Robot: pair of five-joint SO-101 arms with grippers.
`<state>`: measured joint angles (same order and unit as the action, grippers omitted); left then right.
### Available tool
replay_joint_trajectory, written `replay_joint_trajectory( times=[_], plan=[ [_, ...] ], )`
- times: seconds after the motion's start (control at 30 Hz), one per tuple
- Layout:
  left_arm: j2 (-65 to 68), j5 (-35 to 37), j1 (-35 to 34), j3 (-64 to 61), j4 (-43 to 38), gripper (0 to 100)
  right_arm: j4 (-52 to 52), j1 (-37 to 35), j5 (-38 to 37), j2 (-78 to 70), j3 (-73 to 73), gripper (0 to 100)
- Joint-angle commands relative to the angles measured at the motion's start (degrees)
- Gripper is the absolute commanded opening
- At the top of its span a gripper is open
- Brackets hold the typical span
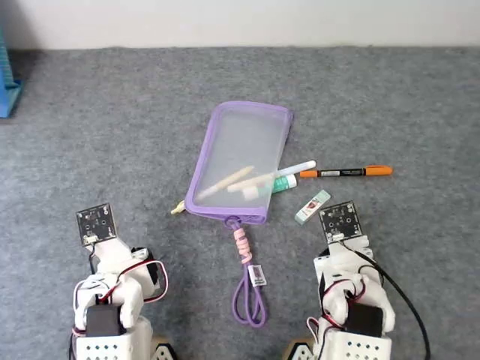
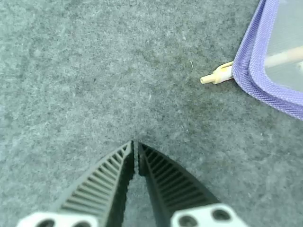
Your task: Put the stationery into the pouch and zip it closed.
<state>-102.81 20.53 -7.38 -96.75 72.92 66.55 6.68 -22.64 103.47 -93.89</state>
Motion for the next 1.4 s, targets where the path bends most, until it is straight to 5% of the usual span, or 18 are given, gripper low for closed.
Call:
replay_joint_trajectory(
  times=[0.0,0.17,0.5,0.7,0.9,1.37],
  plan=[
    [-0.4,0.0,-0.1,0.3,-1.3,1,3.6,-0.5,0.8,-0.1,10.3,0.8],
    [-0.4,0.0,-0.1,0.3,-1.3,1,11.8,-10.3,4.3,-10.0,22.5,0.8],
    [-0.4,0.0,-0.1,0.3,-1.3,1,5.9,-27.0,5.5,-44.7,36.7,0.9],
    [-0.4,0.0,-0.1,0.3,-1.3,1,2.5,-36.4,16.6,-60.4,44.4,4.0],
    [-0.4,0.0,-0.1,0.3,-1.3,1,2.2,-40.6,26.4,-74.0,53.1,20.3],
    [-0.4,0.0,-0.1,0.3,-1.3,1,-4.8,-45.2,26.8,-91.7,58.6,17.7]
  ],
)
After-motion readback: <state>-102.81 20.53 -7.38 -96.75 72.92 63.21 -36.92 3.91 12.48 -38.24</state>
